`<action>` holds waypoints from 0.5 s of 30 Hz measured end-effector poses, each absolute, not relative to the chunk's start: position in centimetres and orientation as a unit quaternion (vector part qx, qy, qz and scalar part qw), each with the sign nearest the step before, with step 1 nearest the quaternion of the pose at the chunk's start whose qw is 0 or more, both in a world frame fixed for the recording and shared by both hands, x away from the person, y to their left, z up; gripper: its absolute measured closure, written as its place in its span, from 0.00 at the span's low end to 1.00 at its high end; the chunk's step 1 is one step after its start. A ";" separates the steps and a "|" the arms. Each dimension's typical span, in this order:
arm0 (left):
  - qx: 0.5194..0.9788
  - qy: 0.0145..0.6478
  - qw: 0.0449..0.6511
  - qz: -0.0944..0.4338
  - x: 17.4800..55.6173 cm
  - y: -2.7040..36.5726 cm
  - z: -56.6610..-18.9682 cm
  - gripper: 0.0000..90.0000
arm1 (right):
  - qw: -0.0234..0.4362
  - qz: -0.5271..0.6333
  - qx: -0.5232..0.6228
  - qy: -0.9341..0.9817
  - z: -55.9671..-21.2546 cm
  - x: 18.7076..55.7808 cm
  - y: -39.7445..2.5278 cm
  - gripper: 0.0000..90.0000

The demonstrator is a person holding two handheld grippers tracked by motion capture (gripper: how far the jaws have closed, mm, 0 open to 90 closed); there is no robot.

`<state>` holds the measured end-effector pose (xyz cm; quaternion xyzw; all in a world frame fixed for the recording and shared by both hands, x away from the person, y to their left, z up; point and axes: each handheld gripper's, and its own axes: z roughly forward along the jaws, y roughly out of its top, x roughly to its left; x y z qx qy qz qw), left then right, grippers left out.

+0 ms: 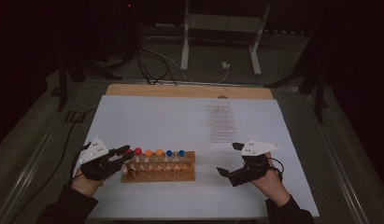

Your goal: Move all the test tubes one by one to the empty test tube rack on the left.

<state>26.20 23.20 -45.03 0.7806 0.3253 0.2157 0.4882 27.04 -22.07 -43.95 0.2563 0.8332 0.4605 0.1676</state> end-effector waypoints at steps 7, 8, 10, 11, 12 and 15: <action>0.786 0.300 0.505 0.194 25.4 23.5 -44.9 0.45 | 0.169 0.465 0.251 0.832 -43.8 26.6 -22.3 0.00; 0.786 0.296 0.509 0.187 25.2 23.6 -45.0 0.36 | 0.168 0.468 0.250 0.831 -43.8 26.5 -22.4 0.00; 0.788 0.283 0.515 0.181 24.8 23.7 -45.1 0.20 | 0.169 0.472 0.249 0.829 -43.9 26.4 -22.7 0.00; 0.790 0.277 0.519 0.172 24.6 23.9 -45.2 0.13 | 0.171 0.474 0.250 0.827 -44.0 26.3 -22.9 0.00; 0.791 0.276 0.520 0.167 24.5 24.0 -45.3 0.09 | 0.169 0.475 0.251 0.826 -44.1 26.2 -23.0 0.00; 0.789 0.274 0.527 0.160 24.2 24.5 -45.9 0.01 | 0.168 0.478 0.253 0.824 -44.4 25.9 -23.5 0.00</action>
